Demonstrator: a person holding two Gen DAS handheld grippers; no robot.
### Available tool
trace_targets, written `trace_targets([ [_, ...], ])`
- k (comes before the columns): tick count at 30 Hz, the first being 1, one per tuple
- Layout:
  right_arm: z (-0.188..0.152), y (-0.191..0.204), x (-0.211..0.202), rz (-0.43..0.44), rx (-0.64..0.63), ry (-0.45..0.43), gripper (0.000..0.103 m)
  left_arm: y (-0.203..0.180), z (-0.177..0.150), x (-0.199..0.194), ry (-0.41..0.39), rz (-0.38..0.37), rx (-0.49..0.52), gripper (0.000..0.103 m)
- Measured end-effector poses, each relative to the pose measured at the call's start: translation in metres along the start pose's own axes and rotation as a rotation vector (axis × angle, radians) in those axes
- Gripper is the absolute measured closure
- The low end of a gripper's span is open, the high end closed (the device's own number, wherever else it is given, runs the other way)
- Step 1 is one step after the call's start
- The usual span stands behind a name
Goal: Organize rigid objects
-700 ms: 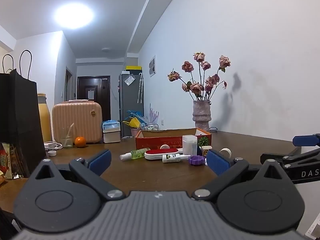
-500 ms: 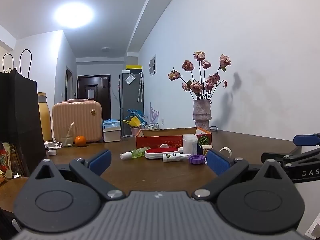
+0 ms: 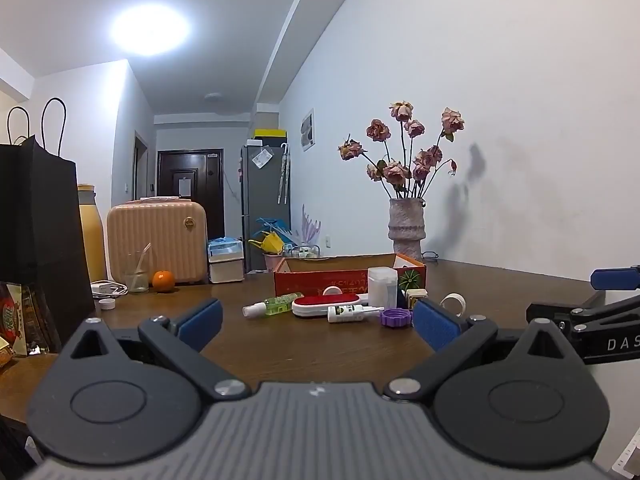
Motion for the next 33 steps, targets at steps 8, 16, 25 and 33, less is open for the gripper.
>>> trace_targets([
  [8,-0.0007,-0.0014,0.0023,0.000,0.001,-0.001,0.000,-0.0029,-0.0008,-0.0008,-0.004,-0.001,0.008,0.000],
  [16,-0.0033,-0.0049,-0.0018,-0.006,0.004,0.002,0.000,-0.0030,-0.0010,-0.0003,0.001,0.001,0.005,0.000],
  [25,-0.0053,-0.0008,-0.0009,-0.005,0.004,0.013,0.000,-0.0019,-0.0034,0.0023,0.019,-0.003,-0.002,0.000],
  [33,-0.0056,-0.0002,0.0006,-0.004,0.006,0.019,0.000,0.0010,-0.0051,0.0042,0.028,-0.004,-0.007,0.000],
])
Point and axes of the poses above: each gripper's, at about its wrist camera, not at the fingertips, and x roughly the way its jaws point, y to its left, z to its top, the point moved 7 cm from there along x, roughly the way its jaws point, and after that the axes turned 7 degrees about z, right-handed, at the moved point
